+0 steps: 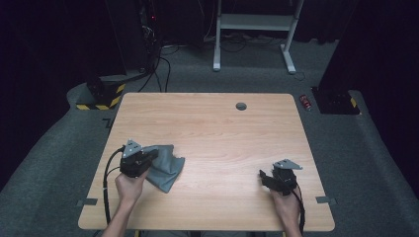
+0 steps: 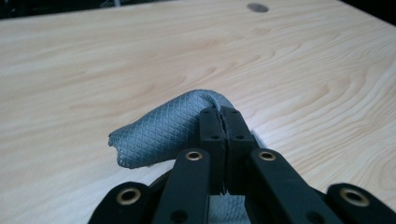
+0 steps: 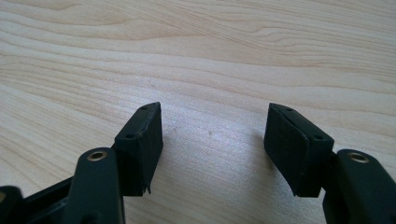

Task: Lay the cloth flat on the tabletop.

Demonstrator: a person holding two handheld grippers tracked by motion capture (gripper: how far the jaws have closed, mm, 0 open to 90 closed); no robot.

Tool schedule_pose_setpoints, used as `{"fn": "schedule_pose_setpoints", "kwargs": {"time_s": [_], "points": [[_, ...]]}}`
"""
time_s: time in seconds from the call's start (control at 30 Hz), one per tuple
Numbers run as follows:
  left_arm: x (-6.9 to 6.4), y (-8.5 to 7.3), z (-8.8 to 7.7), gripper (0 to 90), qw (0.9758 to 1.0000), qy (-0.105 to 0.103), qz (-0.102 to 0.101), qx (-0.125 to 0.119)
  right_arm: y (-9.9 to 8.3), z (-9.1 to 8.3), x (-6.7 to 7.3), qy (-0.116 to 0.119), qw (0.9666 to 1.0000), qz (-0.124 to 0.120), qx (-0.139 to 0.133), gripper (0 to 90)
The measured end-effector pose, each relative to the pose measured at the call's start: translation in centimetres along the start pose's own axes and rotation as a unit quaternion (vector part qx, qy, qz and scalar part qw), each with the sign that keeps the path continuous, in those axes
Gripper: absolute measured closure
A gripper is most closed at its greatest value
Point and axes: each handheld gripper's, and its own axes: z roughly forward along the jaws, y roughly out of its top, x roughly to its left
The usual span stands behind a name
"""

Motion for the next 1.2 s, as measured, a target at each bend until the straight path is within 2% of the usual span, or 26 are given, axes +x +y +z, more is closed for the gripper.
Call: {"fn": "schedule_pose_setpoints", "kwargs": {"time_s": [0.13, 0.3, 0.63, 1.03, 1.2], "points": [[-1.1, 1.5, 0.7, 89.0, 0.9998, -0.009, 0.019, -0.003, 0.0, 0.0, 0.0, 0.0, 1.0, 0.0, 0.0, 37.1], [-2.7, 3.5, 1.7, 89.0, 0.999, -0.029, 0.032, -0.013, 0.0, 0.0, 0.0, 0.0, 1.0, 0.001, 0.0, 37.1], [-5.6, 7.0, 3.5, 89.0, 0.9961, -0.057, 0.063, -0.027, 0.0, 0.0, 0.0, 0.0, 1.0, 0.0, 0.0, 37.1], [-7.3, 10.4, 5.3, 89.0, 0.9939, -0.073, 0.069, -0.046, 0.0, 0.0, 0.0, 0.0, 1.0, 0.0, 0.0, 37.1], [-8.0, 10.8, 6.0, 88.9, 0.9929, -0.086, 0.066, -0.051, 0.0, 0.0, 0.0, 0.0, 1.0, 0.0, 0.0, 37.1]]}}
